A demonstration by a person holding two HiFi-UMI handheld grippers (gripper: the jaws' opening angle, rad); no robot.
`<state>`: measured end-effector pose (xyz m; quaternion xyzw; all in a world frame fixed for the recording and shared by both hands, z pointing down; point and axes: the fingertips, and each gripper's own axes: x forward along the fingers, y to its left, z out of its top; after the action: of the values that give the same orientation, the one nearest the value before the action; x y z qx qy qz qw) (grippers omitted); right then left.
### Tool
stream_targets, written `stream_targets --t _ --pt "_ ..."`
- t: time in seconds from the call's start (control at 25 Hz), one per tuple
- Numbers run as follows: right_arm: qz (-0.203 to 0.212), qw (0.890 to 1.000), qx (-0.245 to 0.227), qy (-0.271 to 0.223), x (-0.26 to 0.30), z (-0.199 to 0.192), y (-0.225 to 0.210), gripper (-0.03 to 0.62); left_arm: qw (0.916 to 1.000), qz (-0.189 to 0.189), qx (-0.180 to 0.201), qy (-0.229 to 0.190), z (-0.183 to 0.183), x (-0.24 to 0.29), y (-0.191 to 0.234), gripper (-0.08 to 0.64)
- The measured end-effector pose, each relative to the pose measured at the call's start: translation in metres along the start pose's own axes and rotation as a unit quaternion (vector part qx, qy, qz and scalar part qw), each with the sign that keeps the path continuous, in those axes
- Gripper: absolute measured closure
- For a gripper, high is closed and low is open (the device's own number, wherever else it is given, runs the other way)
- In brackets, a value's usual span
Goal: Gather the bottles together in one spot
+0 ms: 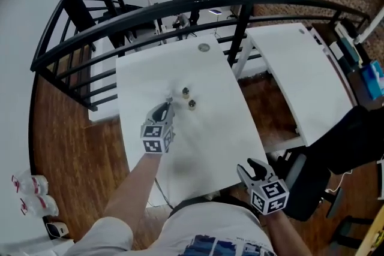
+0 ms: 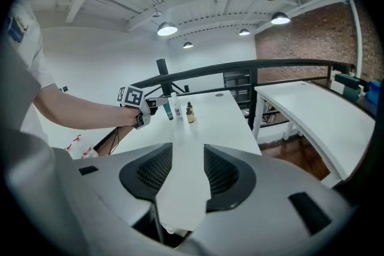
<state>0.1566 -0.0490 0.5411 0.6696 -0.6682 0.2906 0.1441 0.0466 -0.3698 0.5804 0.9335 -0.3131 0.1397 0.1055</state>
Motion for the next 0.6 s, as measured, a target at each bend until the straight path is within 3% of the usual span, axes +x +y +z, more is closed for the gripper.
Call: stream_targets --t 0.24,0.6 --pt "-0.044 0.999 0.014 0.009 -0.017 -0.009 -0.013 0.4 1.0 -0.002 -0.004 -0.002 -0.016 0.02 0.011 0.511" --pt "-0.049 0.998 0.011 0.025 -0.014 -0.018 -0.012 0.4 0.9998 -0.019 0.006 -0.005 -0.025 0.024 0.006 0.511"
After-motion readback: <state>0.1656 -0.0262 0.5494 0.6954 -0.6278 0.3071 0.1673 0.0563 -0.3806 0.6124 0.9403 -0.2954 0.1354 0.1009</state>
